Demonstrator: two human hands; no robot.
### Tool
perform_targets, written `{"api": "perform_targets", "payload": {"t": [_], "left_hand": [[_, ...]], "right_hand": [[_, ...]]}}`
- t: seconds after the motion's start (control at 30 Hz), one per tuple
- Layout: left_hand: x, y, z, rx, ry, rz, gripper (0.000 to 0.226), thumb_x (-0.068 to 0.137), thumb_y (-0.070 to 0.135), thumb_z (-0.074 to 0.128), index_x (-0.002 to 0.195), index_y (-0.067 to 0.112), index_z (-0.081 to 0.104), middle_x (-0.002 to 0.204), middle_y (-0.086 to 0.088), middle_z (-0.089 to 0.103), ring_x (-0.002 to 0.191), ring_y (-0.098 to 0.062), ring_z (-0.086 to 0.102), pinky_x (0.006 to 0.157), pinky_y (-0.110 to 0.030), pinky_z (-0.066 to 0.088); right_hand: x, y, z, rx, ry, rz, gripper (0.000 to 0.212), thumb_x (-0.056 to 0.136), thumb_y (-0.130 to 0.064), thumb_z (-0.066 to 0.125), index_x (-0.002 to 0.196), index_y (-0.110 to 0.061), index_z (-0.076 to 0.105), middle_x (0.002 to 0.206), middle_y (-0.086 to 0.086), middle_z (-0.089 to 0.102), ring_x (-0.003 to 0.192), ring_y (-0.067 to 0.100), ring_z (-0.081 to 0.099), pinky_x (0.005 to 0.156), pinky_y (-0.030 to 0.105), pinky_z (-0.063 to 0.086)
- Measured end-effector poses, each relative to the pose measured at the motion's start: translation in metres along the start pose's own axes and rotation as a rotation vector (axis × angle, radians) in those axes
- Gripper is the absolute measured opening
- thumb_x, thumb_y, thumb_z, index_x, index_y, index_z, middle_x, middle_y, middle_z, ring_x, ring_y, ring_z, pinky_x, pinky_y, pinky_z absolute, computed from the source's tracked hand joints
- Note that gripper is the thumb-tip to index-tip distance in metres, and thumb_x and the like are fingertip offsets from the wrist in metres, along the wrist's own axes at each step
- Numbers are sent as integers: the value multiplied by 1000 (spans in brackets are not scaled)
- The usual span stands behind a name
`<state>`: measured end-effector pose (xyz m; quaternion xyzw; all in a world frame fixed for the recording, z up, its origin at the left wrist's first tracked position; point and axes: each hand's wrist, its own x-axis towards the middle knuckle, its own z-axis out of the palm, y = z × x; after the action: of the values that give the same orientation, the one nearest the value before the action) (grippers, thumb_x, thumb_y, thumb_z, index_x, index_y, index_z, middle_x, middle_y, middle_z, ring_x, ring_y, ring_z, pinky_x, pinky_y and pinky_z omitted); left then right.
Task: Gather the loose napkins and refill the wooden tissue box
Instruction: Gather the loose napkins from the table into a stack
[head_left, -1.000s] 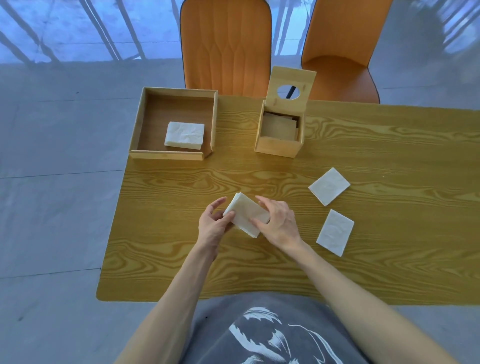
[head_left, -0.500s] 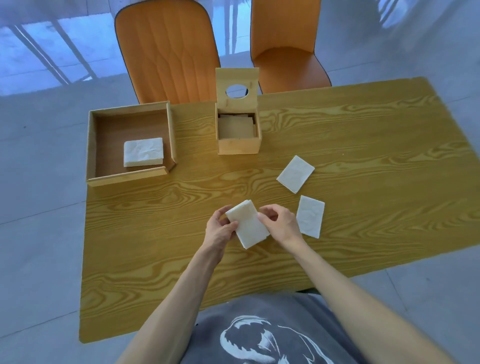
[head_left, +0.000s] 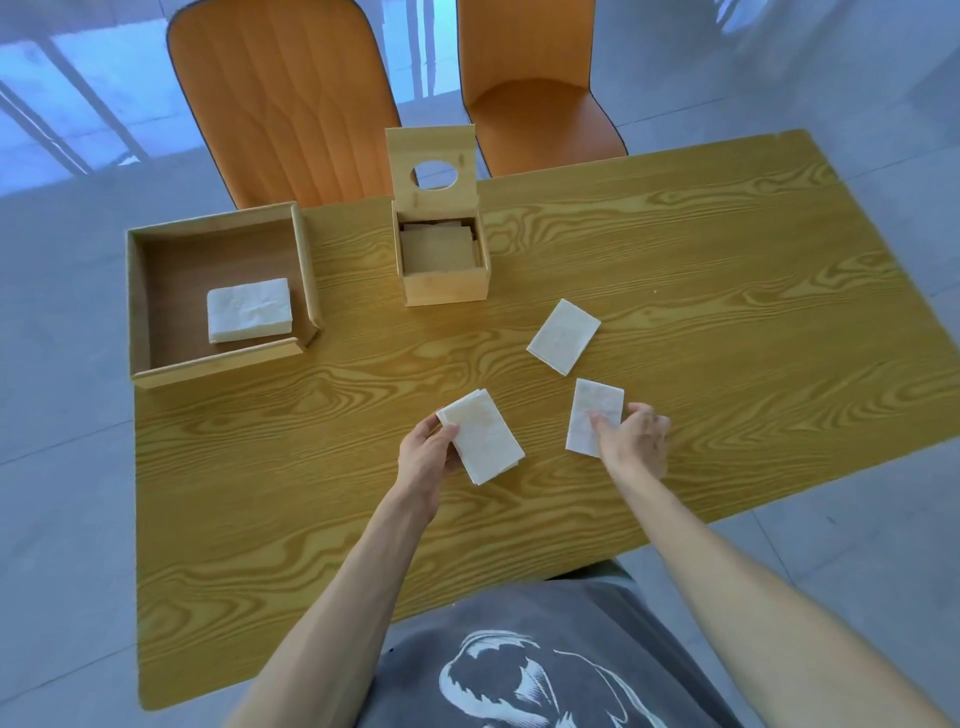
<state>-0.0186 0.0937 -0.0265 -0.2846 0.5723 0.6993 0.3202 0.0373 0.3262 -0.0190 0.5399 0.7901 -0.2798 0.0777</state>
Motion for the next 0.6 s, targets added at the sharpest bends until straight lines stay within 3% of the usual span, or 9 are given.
{"api": "perform_targets", "payload": {"t": [0.13, 0.27, 0.37, 0.6], "left_hand": [[-2, -2, 0, -12, -15, 1, 35, 96, 10, 57, 131, 6, 57, 117, -15, 69, 97, -25, 68, 81, -38, 56], [-3, -2, -1, -26, -10, -2, 34, 97, 15, 56, 130, 8, 59, 122, -16, 68, 104, -26, 66, 81, -37, 55], [-5, 0, -1, -54, -27, -5, 30, 100, 17, 53, 127, 9, 60, 119, -13, 68, 103, -25, 66, 80, -36, 55], [-7, 0, -1, -109, -42, 0, 29, 102, 21, 49, 126, 9, 59, 109, -9, 70, 96, -22, 67, 78, -36, 54]], "right_hand": [[1, -5, 0, 19, 4, -50, 45, 84, -43, 68, 117, -14, 56, 125, 11, 53, 112, 31, 55, 94, 46, 46], [-6, -12, 0, 159, -1, -164, 31, 87, -30, 68, 111, -13, 60, 106, 5, 69, 92, 23, 63, 79, 38, 52], [-13, -21, -1, 297, -36, -263, 27, 91, -29, 65, 112, -11, 65, 100, 2, 71, 90, 19, 66, 76, 33, 53], [-30, -40, 0, 554, -253, -361, 15, 92, -29, 66, 103, -18, 66, 86, -9, 72, 78, 2, 68, 68, 18, 55]]}}
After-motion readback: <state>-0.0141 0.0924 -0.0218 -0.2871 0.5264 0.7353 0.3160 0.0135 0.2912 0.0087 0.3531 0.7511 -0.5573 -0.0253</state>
